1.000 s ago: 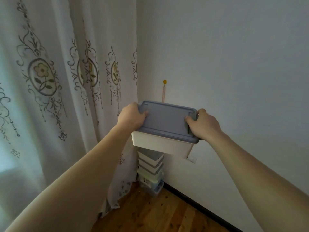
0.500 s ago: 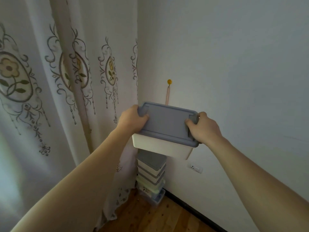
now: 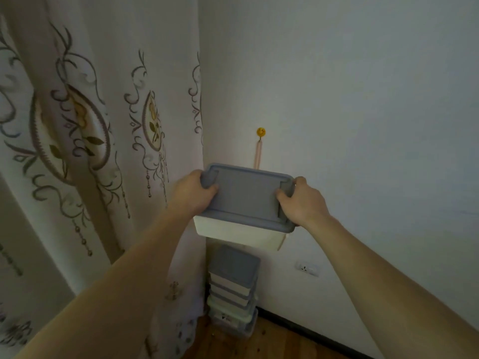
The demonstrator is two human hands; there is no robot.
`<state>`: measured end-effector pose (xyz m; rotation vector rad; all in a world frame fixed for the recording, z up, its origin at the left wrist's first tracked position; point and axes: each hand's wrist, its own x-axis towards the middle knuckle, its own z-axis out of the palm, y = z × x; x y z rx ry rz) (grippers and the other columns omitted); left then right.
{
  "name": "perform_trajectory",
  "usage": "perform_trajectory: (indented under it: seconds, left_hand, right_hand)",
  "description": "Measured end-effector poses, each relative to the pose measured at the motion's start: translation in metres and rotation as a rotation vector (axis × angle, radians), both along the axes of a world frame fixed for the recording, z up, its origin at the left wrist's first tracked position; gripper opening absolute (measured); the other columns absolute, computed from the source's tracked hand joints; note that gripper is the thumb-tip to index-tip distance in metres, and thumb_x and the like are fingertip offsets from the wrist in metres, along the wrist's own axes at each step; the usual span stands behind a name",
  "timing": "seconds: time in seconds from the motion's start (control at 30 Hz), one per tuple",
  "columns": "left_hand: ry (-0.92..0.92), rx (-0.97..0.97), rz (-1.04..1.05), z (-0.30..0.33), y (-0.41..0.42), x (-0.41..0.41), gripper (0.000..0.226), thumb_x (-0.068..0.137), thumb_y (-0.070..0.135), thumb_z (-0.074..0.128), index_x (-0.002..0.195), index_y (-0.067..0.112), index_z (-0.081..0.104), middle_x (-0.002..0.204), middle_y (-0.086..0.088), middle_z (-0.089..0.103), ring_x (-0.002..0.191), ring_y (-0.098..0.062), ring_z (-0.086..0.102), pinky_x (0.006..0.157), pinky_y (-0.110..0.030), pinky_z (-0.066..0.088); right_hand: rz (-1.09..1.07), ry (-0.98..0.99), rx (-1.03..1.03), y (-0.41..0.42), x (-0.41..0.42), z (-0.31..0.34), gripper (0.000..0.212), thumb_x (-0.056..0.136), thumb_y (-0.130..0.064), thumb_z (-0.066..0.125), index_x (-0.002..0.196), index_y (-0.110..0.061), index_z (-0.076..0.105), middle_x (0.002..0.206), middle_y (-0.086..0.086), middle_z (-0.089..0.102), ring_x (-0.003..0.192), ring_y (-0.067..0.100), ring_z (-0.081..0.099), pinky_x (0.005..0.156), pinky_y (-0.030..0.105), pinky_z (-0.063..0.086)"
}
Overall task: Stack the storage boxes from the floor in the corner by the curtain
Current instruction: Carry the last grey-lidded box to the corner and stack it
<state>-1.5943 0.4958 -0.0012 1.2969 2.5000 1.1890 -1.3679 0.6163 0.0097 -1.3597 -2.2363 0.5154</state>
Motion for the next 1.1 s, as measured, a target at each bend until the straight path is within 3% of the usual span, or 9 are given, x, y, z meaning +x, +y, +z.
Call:
perform_trajectory:
  seconds: [0.33,0.5,0.87,1.1]
  left_hand:
    - [-0.013,0.028,-0.085,-0.023,0.042,-0.042,0.037,0.087,0.035,0.068,0.117,0.014,0.06,0.108,-0.005,0.065,0.083,-0.015,0.05,0.071,-0.025,0.036]
    - [-0.049,0.018,-0.118,-0.041,0.07,-0.048,0.04,0.086,0.033,0.069,0.119,0.013,0.06,0.111,-0.007,0.066,0.084,-0.015,0.051,0.074,-0.026,0.038]
    - [-0.071,-0.107,-0.122,-0.087,0.137,-0.073,0.042,0.085,0.03,0.069,0.122,0.013,0.058,0.117,-0.01,0.064,0.101,-0.028,0.059,0.077,-0.028,0.04]
    - [-0.122,-0.196,-0.129,-0.155,0.163,-0.09,0.048,0.085,0.031,0.069,0.126,0.009,0.056,0.123,-0.012,0.062,0.108,-0.029,0.058,0.082,-0.03,0.043]
  right_hand:
    - [-0.079,-0.054,-0.012,0.025,-0.03,-0.02,0.049,0.096,-0.049,0.049,0.126,-0.011,0.044,0.114,0.014,0.064,0.097,0.034,0.062,0.07,0.034,0.046]
    - [-0.102,-0.065,-0.029,0.047,-0.033,-0.031,0.05,0.096,-0.048,0.05,0.128,-0.009,0.044,0.116,0.016,0.064,0.099,0.036,0.062,0.076,0.038,0.05]
    - [-0.077,-0.091,-0.142,0.108,-0.06,-0.081,0.048,0.096,-0.045,0.052,0.124,-0.007,0.043,0.109,0.017,0.063,0.082,0.034,0.062,0.074,0.046,0.057]
    - [-0.098,-0.113,-0.235,0.133,-0.076,-0.14,0.051,0.096,-0.045,0.053,0.128,-0.007,0.042,0.107,0.017,0.063,0.081,0.035,0.065,0.072,0.05,0.058]
